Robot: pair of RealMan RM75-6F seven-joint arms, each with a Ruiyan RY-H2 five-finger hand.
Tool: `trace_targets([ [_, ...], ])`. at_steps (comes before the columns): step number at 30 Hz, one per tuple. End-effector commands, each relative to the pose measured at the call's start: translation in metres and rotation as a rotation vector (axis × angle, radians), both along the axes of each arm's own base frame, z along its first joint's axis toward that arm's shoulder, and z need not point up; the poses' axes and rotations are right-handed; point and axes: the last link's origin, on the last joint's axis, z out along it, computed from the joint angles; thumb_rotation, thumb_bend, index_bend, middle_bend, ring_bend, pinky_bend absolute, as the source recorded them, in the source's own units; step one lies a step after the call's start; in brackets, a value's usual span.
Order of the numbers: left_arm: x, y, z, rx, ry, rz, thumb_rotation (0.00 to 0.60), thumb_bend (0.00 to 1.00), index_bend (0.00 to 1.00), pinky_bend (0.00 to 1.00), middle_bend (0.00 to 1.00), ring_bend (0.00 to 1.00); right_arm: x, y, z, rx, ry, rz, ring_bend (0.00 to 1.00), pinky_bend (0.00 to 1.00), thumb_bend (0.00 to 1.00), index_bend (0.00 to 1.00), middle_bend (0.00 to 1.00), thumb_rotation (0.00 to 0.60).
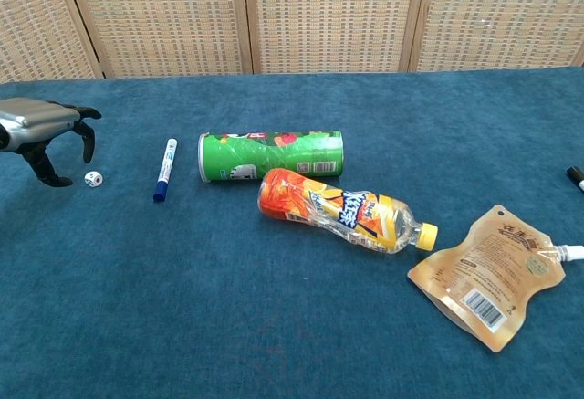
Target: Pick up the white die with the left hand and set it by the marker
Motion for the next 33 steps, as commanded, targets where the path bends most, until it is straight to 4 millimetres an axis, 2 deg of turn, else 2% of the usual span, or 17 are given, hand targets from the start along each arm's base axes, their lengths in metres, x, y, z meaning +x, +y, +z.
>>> trace_targets([
  [1, 0.001, 0.001, -0.002, -0.003, -0.003, -0.001, 0.600, 0.30, 0.42, 0.00, 0.00, 0.00, 0.000, 0.000, 0.000, 0.000, 0.000, 0.000, 0.00, 0.00, 0.21, 0.00, 0.00, 0.600],
  [14, 0.010, 0.004, -0.014, -0.016, 0.000, -0.012, 0.600, 0.30, 0.43, 0.00, 0.00, 0.00, -0.001, 0.000, 0.002, -0.005, -0.006, -0.002, 0.00, 0.00, 0.21, 0.00, 0.00, 0.600],
  [33, 0.014, 0.003, -0.020, -0.026, 0.018, -0.026, 0.600, 0.32, 0.46, 0.00, 0.00, 0.00, -0.001, -0.001, 0.003, -0.017, -0.010, 0.006, 0.00, 0.00, 0.21, 0.00, 0.00, 0.600],
])
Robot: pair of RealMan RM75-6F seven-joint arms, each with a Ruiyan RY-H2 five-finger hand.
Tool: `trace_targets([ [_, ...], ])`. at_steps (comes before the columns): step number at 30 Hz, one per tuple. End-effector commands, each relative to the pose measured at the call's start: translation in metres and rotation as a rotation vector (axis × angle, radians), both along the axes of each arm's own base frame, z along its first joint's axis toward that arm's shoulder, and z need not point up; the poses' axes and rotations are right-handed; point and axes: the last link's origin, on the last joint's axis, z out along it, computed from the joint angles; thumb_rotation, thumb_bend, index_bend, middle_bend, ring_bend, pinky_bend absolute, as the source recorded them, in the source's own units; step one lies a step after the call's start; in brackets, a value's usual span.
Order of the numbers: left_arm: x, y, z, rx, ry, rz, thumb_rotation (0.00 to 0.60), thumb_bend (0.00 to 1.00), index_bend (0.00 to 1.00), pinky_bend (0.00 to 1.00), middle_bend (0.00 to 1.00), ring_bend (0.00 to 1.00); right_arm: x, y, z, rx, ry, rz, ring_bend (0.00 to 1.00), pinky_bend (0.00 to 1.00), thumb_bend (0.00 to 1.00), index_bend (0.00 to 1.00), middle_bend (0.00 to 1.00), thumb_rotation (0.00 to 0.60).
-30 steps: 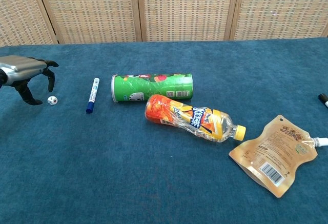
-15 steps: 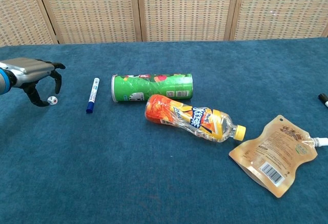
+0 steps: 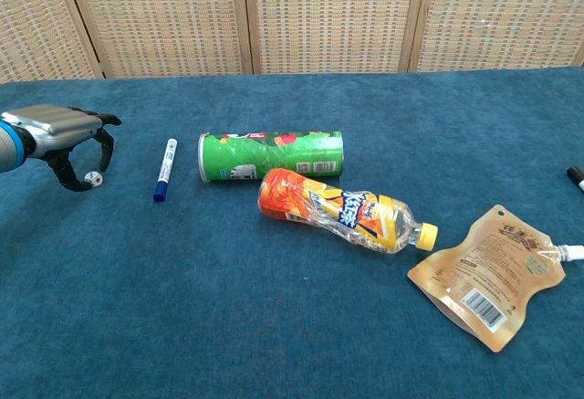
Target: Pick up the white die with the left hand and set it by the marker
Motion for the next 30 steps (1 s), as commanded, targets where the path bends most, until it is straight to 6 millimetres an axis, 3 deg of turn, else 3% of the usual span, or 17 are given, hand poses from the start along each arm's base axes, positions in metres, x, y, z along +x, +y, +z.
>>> trace_targets([
  [1, 0.000, 0.000, 0.000, -0.001, 0.004, -0.001, 0.600, 0.33, 0.47, 0.00, 0.00, 0.00, 0.000, 0.000, 0.000, -0.001, 0.000, 0.000, 0.00, 0.00, 0.21, 0.00, 0.00, 0.600],
  [13, -0.004, 0.001, 0.001, 0.001, 0.021, 0.009, 0.600, 0.33, 0.47, 0.00, 0.00, 0.00, 0.000, 0.000, 0.001, -0.010, -0.002, 0.006, 0.00, 0.00, 0.21, 0.00, 0.00, 0.600],
  [22, -0.002, 0.001, -0.004, 0.001, 0.018, -0.006, 0.600, 0.34, 0.56, 0.00, 0.00, 0.00, 0.000, 0.000, 0.000, -0.010, -0.005, 0.012, 0.00, 0.00, 0.21, 0.00, 0.00, 0.600],
  [30, 0.013, 0.001, 0.014, 0.047, -0.018, -0.058, 0.600, 0.34, 0.58, 0.00, 0.00, 0.00, -0.002, 0.000, 0.001, -0.011, -0.008, 0.007, 0.00, 0.00, 0.21, 0.00, 0.00, 0.600],
])
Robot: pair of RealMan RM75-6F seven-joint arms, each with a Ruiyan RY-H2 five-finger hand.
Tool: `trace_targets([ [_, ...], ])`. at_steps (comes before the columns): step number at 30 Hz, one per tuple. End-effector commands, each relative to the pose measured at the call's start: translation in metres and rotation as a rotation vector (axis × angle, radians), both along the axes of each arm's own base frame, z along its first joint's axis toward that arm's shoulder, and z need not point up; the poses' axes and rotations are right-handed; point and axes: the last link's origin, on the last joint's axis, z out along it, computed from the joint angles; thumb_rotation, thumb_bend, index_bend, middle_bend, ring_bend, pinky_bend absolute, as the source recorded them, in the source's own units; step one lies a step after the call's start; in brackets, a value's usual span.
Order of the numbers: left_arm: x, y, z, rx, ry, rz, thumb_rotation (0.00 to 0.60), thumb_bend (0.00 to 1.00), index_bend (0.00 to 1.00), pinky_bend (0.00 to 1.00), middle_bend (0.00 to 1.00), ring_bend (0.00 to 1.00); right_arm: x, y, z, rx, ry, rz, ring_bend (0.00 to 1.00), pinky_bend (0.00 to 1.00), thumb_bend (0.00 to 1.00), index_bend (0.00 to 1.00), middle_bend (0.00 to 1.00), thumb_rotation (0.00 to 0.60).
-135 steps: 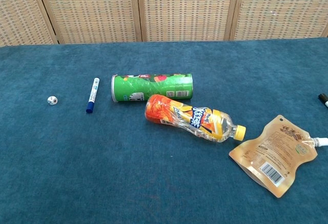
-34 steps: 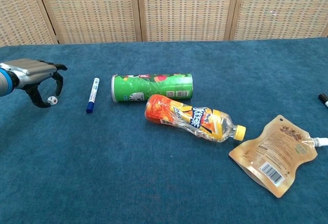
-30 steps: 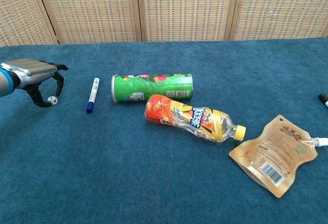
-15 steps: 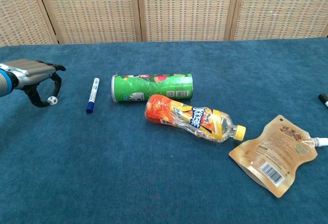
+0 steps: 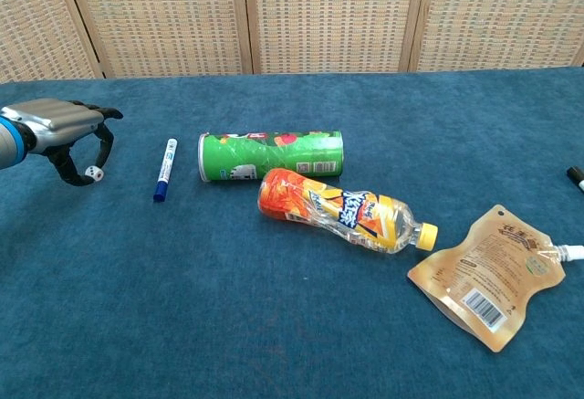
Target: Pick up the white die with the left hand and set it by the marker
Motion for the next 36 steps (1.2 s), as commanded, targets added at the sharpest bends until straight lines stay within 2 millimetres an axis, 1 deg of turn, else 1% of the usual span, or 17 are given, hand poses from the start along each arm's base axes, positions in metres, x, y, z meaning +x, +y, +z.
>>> trace_targets([
  [1, 0.010, 0.000, 0.012, 0.028, -0.028, -0.027, 0.600, 0.34, 0.58, 0.00, 0.00, 0.00, -0.001, 0.000, 0.000, 0.004, 0.000, -0.004, 0.00, 0.00, 0.21, 0.00, 0.00, 0.600],
  [4, 0.021, 0.000, 0.022, 0.049, -0.054, -0.052, 0.600, 0.34, 0.58, 0.00, 0.00, 0.00, 0.000, 0.000, 0.001, 0.005, -0.001, -0.005, 0.00, 0.00, 0.21, 0.00, 0.00, 0.600],
  [9, 0.046, -0.002, 0.039, 0.082, -0.116, -0.098, 0.600, 0.34, 0.58, 0.00, 0.00, 0.00, 0.002, 0.002, 0.002, -0.001, -0.007, 0.007, 0.00, 0.00, 0.21, 0.00, 0.00, 0.600],
  [12, 0.068, -0.006, 0.049, 0.087, -0.153, -0.130, 0.600, 0.34, 0.58, 0.00, 0.00, 0.00, 0.003, 0.003, 0.002, 0.000, -0.009, 0.011, 0.00, 0.00, 0.21, 0.00, 0.00, 0.600],
  [13, 0.089, -0.008, 0.054, 0.099, -0.174, -0.185, 0.600, 0.33, 0.58, 0.00, 0.00, 0.00, 0.004, 0.003, 0.003, -0.002, -0.012, 0.015, 0.00, 0.00, 0.21, 0.00, 0.00, 0.600],
  [16, 0.110, -0.015, 0.057, 0.098, -0.186, -0.207, 0.600, 0.33, 0.58, 0.00, 0.00, 0.00, 0.005, 0.004, 0.004, -0.005, -0.016, 0.020, 0.00, 0.00, 0.21, 0.00, 0.00, 0.600],
  [20, 0.129, -0.019, 0.055, 0.106, -0.196, -0.229, 0.600, 0.33, 0.58, 0.00, 0.00, 0.00, 0.004, 0.004, 0.006, -0.010, -0.021, 0.020, 0.00, 0.00, 0.21, 0.00, 0.00, 0.600],
  [24, 0.136, -0.020, 0.053, 0.115, -0.196, -0.233, 0.600, 0.33, 0.58, 0.00, 0.00, 0.00, 0.004, 0.004, 0.008, -0.014, -0.026, 0.022, 0.00, 0.00, 0.21, 0.00, 0.00, 0.600],
  [31, 0.136, -0.020, 0.054, 0.116, -0.186, -0.218, 0.600, 0.33, 0.58, 0.00, 0.00, 0.00, 0.004, 0.004, 0.008, -0.016, -0.029, 0.020, 0.00, 0.00, 0.21, 0.00, 0.00, 0.600],
  [34, 0.134, -0.020, 0.054, 0.116, -0.181, -0.209, 0.600, 0.32, 0.56, 0.00, 0.00, 0.00, 0.004, 0.004, 0.007, -0.012, -0.029, 0.020, 0.00, 0.00, 0.21, 0.00, 0.00, 0.600],
  [36, 0.133, -0.019, 0.055, 0.125, -0.185, -0.215, 0.600, 0.32, 0.52, 0.00, 0.00, 0.00, 0.004, 0.004, 0.007, -0.011, -0.028, 0.022, 0.00, 0.00, 0.21, 0.00, 0.00, 0.600],
])
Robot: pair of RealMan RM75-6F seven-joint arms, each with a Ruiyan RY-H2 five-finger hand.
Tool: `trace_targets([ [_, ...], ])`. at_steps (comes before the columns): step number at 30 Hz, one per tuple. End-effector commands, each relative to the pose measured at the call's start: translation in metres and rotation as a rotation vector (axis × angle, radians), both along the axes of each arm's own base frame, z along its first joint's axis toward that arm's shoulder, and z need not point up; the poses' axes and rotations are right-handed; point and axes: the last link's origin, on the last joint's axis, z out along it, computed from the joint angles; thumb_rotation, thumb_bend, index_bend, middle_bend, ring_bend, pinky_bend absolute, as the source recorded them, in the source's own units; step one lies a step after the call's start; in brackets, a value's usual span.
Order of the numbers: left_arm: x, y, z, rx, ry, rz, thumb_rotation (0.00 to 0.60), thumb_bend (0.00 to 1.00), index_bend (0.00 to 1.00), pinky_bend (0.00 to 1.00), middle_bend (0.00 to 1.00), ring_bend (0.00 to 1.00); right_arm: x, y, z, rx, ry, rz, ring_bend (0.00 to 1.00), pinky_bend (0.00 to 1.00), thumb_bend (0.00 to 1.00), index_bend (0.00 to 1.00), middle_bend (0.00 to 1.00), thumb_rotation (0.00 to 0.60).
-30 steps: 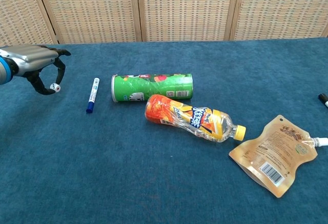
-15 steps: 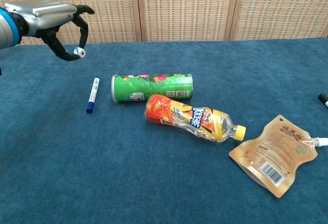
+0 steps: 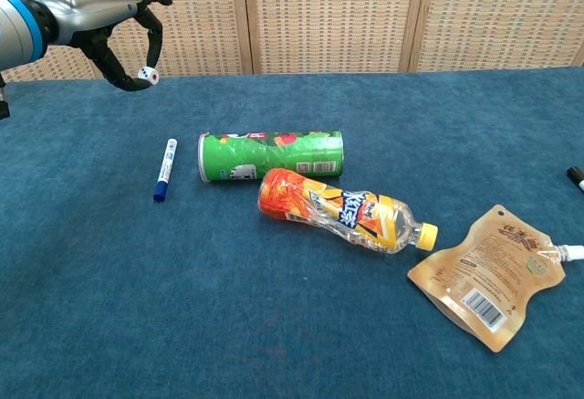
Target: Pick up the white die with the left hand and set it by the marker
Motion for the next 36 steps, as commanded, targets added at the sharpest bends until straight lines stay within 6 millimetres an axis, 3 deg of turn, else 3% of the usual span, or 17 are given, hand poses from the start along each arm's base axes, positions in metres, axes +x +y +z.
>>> trace_targets([
  [1, -0.001, 0.001, 0.000, 0.009, -0.003, -0.007, 0.600, 0.31, 0.49, 0.00, 0.00, 0.00, 0.000, 0.000, 0.000, 0.001, 0.000, 0.002, 0.00, 0.00, 0.21, 0.00, 0.00, 0.600],
  [9, -0.007, 0.001, 0.002, 0.020, -0.008, -0.013, 0.600, 0.29, 0.34, 0.00, 0.00, 0.00, 0.000, 0.000, 0.000, -0.004, 0.002, 0.003, 0.00, 0.00, 0.21, 0.00, 0.00, 0.600],
  [19, -0.019, -0.012, 0.012, 0.029, -0.054, -0.007, 0.600, 0.28, 0.33, 0.00, 0.00, 0.00, 0.001, 0.001, 0.000, -0.001, 0.002, 0.005, 0.00, 0.00, 0.21, 0.00, 0.00, 0.600],
  [24, -0.041, -0.031, 0.021, 0.040, -0.109, 0.021, 0.600, 0.28, 0.33, 0.00, 0.00, 0.00, 0.001, 0.001, -0.001, 0.002, 0.003, 0.005, 0.00, 0.00, 0.21, 0.00, 0.00, 0.600],
  [28, -0.066, -0.058, 0.033, 0.051, -0.162, 0.047, 0.600, 0.27, 0.30, 0.00, 0.00, 0.00, 0.000, 0.000, 0.000, -0.003, 0.003, 0.002, 0.00, 0.00, 0.21, 0.00, 0.00, 0.600],
  [32, -0.094, -0.091, 0.046, 0.114, -0.181, 0.036, 0.600, 0.25, 0.25, 0.00, 0.00, 0.00, -0.002, -0.001, 0.000, -0.004, 0.007, -0.009, 0.00, 0.00, 0.21, 0.00, 0.00, 0.600],
  [36, -0.110, -0.112, 0.049, 0.148, -0.186, 0.053, 0.600, 0.22, 0.17, 0.00, 0.00, 0.00, -0.002, -0.002, -0.002, 0.002, 0.012, -0.012, 0.00, 0.00, 0.21, 0.00, 0.00, 0.600],
])
